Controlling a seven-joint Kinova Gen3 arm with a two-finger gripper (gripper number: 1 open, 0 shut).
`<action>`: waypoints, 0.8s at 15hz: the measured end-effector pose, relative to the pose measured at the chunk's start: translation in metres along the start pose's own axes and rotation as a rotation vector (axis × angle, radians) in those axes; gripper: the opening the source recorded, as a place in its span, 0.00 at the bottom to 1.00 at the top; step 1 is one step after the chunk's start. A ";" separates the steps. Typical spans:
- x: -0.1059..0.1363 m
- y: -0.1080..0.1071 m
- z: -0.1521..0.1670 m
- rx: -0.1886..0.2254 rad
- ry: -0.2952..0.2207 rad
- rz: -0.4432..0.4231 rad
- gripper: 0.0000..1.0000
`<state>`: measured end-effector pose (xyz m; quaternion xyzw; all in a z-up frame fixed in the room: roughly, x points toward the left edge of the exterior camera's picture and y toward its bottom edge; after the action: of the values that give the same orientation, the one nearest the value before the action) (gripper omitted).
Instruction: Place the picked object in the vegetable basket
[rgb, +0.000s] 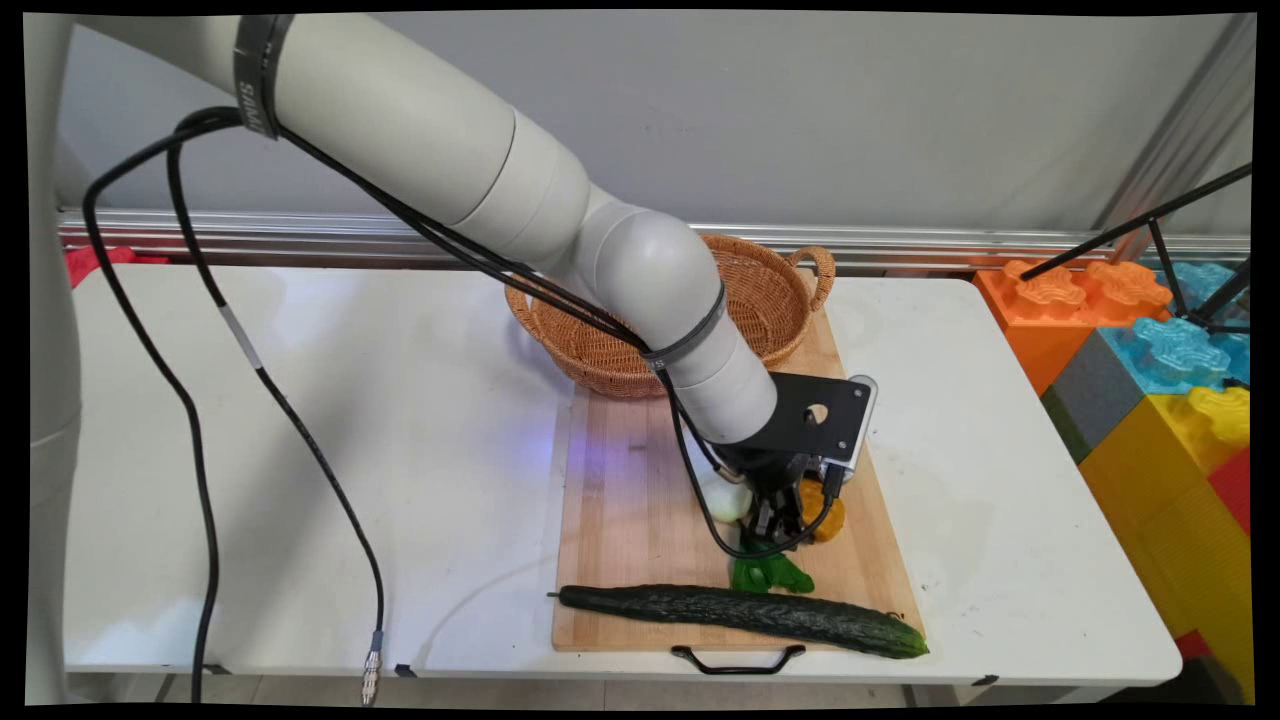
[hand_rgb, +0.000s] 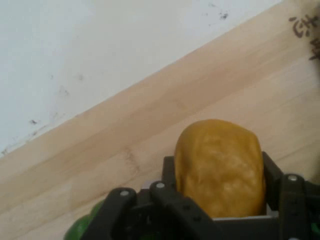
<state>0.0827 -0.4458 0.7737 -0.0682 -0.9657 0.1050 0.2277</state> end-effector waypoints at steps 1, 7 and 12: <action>0.002 0.001 -0.003 -0.005 0.002 -0.008 0.00; 0.026 -0.005 -0.053 0.026 0.039 -0.100 0.00; 0.040 -0.042 -0.110 0.172 0.071 -0.203 0.00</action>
<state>0.0939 -0.4602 0.8964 0.0460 -0.9464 0.1612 0.2763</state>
